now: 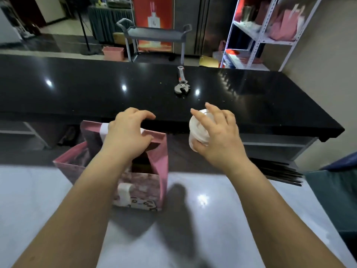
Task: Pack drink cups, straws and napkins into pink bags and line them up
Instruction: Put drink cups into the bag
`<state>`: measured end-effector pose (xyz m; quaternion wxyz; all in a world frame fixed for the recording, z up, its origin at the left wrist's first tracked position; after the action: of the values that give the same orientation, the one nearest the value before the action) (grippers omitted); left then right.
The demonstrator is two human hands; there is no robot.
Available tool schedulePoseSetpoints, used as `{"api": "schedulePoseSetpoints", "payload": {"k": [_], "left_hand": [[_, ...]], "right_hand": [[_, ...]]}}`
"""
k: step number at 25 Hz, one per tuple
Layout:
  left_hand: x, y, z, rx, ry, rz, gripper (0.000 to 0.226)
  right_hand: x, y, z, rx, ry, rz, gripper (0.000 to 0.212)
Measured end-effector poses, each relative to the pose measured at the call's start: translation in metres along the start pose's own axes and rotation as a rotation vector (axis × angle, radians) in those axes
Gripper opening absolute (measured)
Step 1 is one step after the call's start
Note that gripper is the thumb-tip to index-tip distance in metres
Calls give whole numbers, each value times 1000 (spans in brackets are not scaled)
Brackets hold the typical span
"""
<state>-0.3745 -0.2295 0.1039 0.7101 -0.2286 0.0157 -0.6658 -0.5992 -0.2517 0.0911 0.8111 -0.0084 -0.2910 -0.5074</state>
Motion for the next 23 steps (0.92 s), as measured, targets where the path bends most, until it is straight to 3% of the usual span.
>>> {"api": "schedulePoseSetpoints", "payload": {"k": [4, 8, 14, 16, 20, 23], "left_hand": [[-21, 73, 12, -184, 148, -62, 36], [-12, 113, 10, -193, 349, -203, 36], [10, 119, -6, 208, 564, -425, 107], [9, 125, -8, 268, 570, -455, 121], [-9, 128, -14, 370, 522, -507, 144], [-21, 119, -20, 404, 456, -577, 149]], "right_hand": [[18, 41, 11, 137, -58, -106, 73], [40, 99, 10, 303, -73, -150, 74], [29, 163, -48, 348, 91, -211, 68], [11, 165, -72, 244, 155, -249, 65], [-10, 148, -79, -259, 312, -67, 66], [-12, 150, -88, -327, 469, 100, 67]]}}
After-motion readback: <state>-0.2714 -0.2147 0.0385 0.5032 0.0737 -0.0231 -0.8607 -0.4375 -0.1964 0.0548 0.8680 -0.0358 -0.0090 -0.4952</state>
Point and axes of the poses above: each hand's wrist, its own x-axis towards the middle knuckle, its own z-axis out of the back of the hand, y = z × x, the point moved 3 cm from there along x, towards the middle knuckle, and after that the axes turned 4 degrees about x, right-handed, at the moved point
